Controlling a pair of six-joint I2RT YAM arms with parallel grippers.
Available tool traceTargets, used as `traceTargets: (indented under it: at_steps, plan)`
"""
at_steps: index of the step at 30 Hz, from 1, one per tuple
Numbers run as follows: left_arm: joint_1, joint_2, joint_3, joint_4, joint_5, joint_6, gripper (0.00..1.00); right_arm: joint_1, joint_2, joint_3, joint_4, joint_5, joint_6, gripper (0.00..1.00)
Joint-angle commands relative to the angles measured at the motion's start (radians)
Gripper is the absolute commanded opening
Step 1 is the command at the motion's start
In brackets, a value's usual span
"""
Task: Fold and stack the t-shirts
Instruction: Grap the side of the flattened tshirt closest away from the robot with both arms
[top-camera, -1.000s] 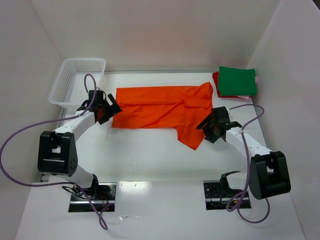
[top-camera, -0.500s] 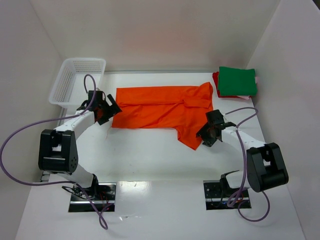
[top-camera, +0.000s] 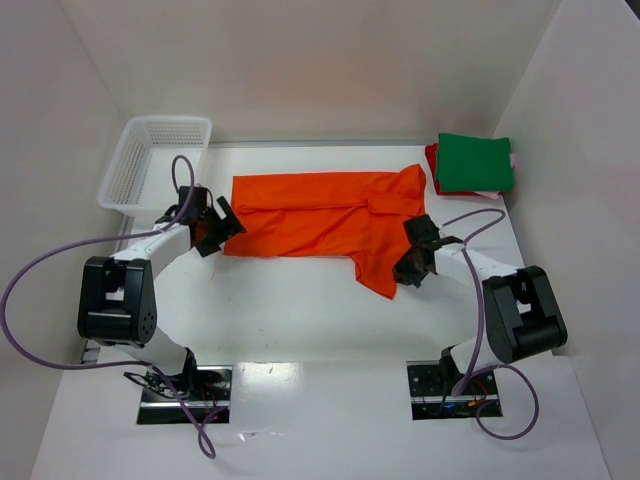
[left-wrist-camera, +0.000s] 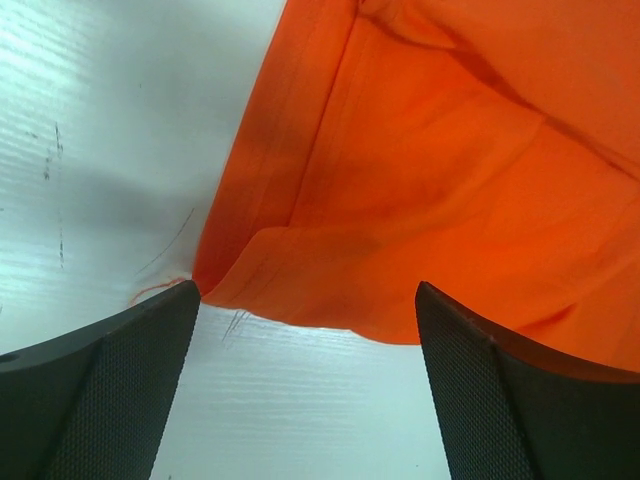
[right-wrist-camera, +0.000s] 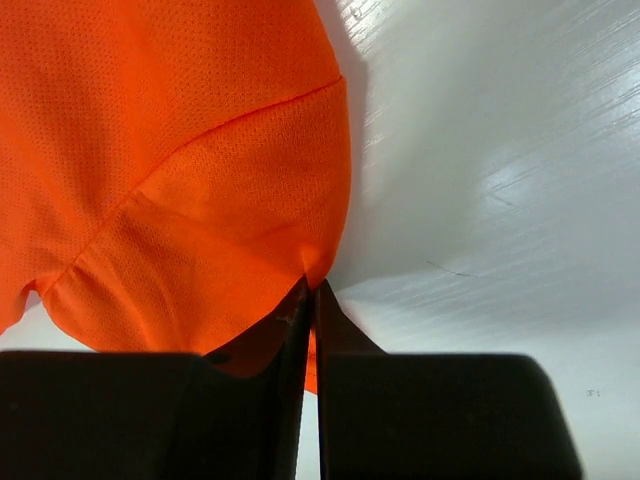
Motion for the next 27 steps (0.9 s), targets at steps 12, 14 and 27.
traceTargets:
  at_steps: [12,14,27]
  plan:
    - [-0.018,-0.033,-0.059,-0.045,-0.046,-0.009,0.81,0.011,-0.023,0.020,-0.109,0.106,0.019,0.02]
    - [-0.018,-0.033,-0.059,-0.054,-0.068,-0.009,0.76,0.011,-0.039,0.020,-0.128,0.116,0.019,0.00]
    - [-0.018,-0.004,-0.059,-0.033,-0.068,-0.009,0.43,-0.044,-0.134,-0.033,-0.117,0.082,0.002,0.00]
